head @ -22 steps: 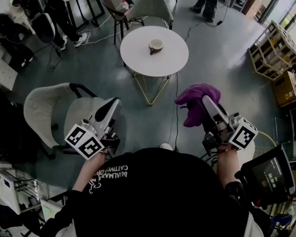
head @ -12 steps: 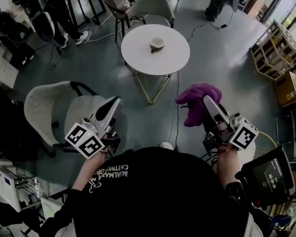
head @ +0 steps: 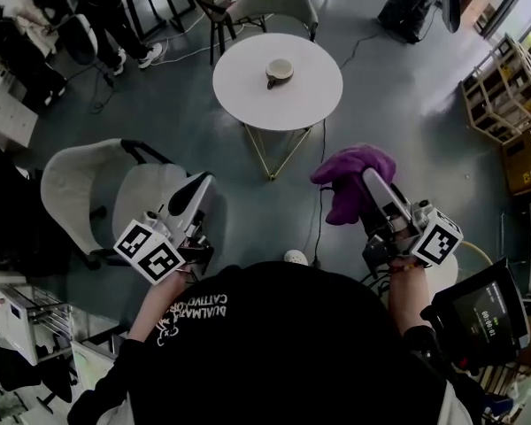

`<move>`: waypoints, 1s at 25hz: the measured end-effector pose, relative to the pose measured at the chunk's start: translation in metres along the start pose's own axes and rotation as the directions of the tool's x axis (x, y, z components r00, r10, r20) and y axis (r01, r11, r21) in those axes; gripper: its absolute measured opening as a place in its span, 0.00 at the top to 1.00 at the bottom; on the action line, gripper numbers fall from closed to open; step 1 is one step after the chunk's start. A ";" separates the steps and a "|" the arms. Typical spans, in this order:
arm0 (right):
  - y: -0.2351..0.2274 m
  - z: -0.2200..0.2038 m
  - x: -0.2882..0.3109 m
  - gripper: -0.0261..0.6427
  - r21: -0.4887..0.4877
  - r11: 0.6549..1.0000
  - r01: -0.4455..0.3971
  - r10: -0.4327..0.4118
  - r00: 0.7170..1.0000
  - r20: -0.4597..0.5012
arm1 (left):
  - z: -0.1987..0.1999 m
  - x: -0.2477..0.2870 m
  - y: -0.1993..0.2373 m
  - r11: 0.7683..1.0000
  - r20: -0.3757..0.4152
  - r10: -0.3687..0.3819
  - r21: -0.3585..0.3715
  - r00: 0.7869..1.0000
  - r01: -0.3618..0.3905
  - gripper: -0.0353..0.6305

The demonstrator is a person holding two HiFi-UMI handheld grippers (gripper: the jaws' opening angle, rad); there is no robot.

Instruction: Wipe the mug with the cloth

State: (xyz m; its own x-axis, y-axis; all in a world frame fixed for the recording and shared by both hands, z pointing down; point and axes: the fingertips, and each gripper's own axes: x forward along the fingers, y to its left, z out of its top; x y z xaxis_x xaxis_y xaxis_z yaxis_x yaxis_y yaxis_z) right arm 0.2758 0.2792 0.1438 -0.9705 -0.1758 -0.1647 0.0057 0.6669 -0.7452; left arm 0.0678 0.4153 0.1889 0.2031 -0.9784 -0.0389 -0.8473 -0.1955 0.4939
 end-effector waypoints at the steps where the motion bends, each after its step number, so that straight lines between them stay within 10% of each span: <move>1: -0.004 0.001 -0.001 0.86 -0.009 1.000 0.001 -0.001 1.000 -0.012 | -0.002 0.004 -0.001 1.000 0.001 0.003 0.001 1.000 -0.003 0.95; 8: -0.006 -0.002 -0.002 0.86 0.002 0.999 -0.043 0.043 0.998 -0.054 | -0.009 -0.005 -0.008 0.999 0.032 0.036 -0.002 0.999 -0.036 0.95; 13: -0.078 0.076 -0.011 0.86 -0.018 0.999 -0.046 0.044 0.994 -0.100 | -0.033 0.082 -0.022 0.995 0.018 0.099 -0.019 0.995 -0.099 0.95; 25: -0.139 0.087 0.094 0.86 0.102 0.990 -0.102 0.112 0.989 -0.101 | -0.014 0.118 0.067 0.984 -0.008 0.174 -0.047 0.985 -0.175 0.95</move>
State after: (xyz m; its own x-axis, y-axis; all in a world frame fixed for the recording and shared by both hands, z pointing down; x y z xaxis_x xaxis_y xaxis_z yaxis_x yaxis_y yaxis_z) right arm 0.2048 0.1068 0.1754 -0.9831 -0.0257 -0.1815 0.1294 0.6038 -0.7866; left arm 0.0419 0.2879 0.2293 0.0561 -0.9969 0.0547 -0.8456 -0.0183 0.5335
